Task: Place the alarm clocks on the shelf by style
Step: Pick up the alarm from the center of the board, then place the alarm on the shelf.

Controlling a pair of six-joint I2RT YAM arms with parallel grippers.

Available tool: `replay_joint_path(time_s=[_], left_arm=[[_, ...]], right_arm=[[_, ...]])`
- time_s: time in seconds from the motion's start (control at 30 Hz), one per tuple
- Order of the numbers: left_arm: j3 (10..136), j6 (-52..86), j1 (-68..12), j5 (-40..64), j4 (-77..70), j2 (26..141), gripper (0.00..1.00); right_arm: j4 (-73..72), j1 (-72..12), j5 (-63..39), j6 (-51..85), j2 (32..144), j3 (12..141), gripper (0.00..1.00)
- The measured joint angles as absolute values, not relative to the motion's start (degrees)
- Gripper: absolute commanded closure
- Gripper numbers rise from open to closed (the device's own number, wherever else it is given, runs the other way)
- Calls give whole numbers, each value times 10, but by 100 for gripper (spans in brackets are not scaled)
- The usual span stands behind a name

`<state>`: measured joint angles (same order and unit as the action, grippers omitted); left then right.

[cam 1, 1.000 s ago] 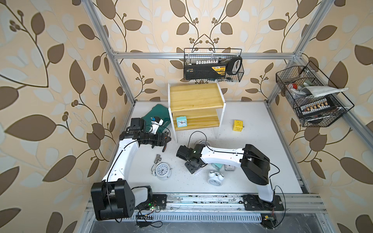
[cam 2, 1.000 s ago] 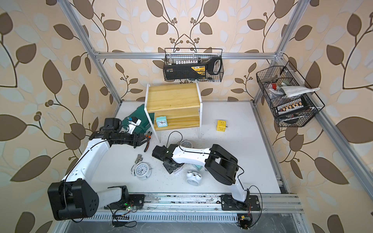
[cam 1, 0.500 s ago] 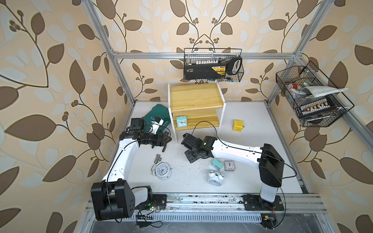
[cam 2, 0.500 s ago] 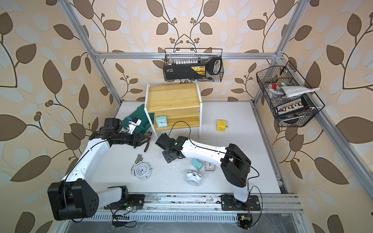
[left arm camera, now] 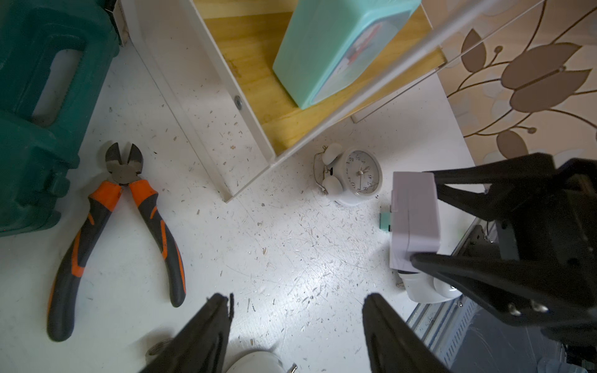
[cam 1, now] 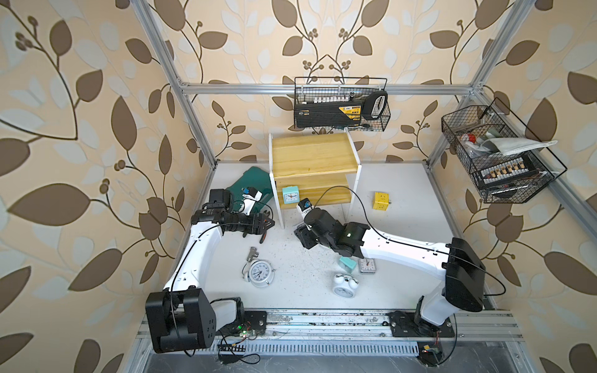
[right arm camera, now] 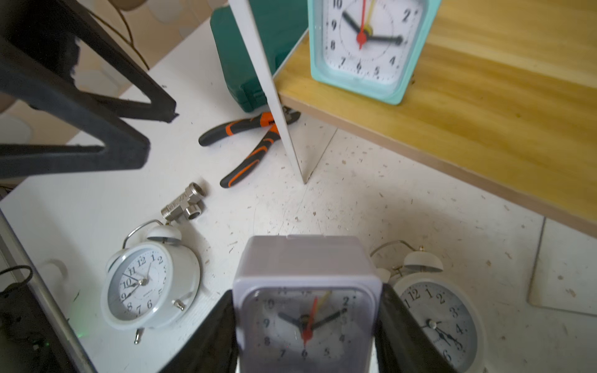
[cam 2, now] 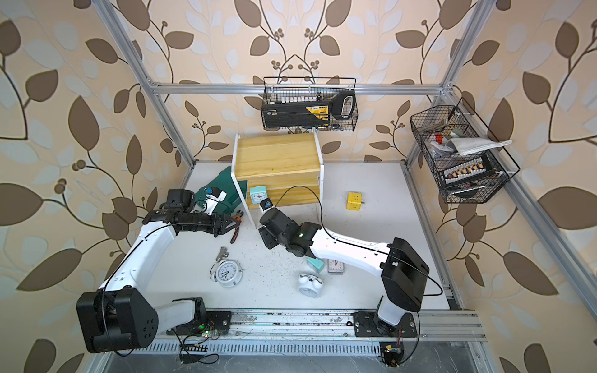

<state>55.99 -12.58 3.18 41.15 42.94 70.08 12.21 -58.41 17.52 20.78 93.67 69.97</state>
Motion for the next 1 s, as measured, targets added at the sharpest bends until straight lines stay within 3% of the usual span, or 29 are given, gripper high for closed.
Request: replay_joint_path(time_s=[0.7,1.0], left_arm=[[560,-132,32,411,430,701,31],[560,-132,32,412,430,701,32]], right_arm=[[-366,-567,316,66,915,531,57],[-593,-565,385,-45,1001,523,59]])
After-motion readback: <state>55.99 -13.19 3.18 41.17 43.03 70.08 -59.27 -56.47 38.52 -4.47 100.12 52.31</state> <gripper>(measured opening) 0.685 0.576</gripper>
